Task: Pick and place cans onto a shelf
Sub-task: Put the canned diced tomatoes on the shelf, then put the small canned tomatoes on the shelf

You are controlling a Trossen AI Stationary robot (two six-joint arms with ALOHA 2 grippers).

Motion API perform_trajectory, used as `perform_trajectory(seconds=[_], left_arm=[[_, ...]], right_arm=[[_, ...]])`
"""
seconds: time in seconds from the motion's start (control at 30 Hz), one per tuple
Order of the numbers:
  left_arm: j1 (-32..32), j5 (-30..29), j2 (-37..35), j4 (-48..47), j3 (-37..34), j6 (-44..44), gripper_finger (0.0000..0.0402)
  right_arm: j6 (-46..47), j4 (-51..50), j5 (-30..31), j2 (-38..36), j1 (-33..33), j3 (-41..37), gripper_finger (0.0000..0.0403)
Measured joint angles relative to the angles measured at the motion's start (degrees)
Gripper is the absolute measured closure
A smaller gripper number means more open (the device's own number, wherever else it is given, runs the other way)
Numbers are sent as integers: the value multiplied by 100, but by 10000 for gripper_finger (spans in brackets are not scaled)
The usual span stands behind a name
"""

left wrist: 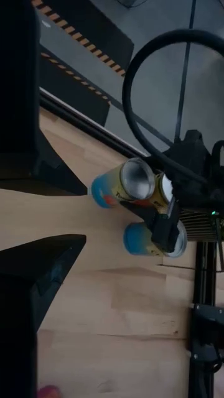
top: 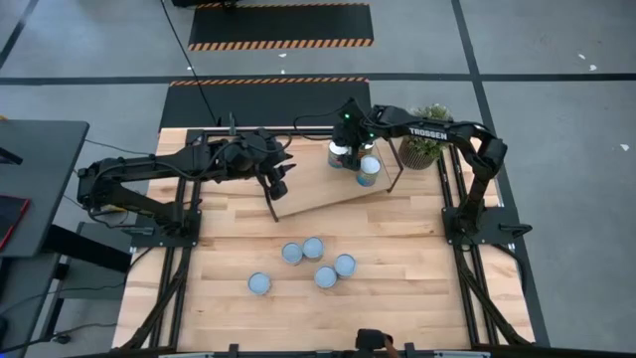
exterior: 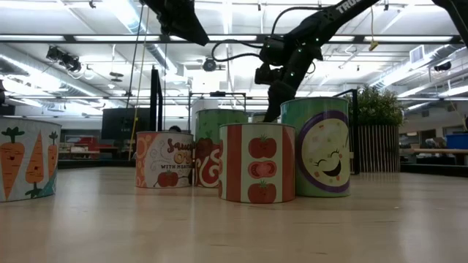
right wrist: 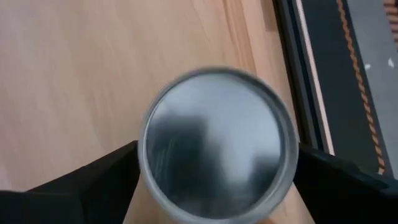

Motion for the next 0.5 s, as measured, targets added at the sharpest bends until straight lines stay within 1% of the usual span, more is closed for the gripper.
perform_trajectory(seconds=[0.13,0.33,0.43,0.5], left_arm=[[0,172,2,-63,0,5,285],[0,232,2,-99,0,128,285],[-2,516,2,-234,0,93,285],[-2,864,2,-466,0,7,285]], right_arm=[[6,-255,57,1,87,261,6],[-7,-563,452,1,165,838,4],[7,-794,617,-1,245,1172,4],[42,-1003,660,-1,341,1365,4]])
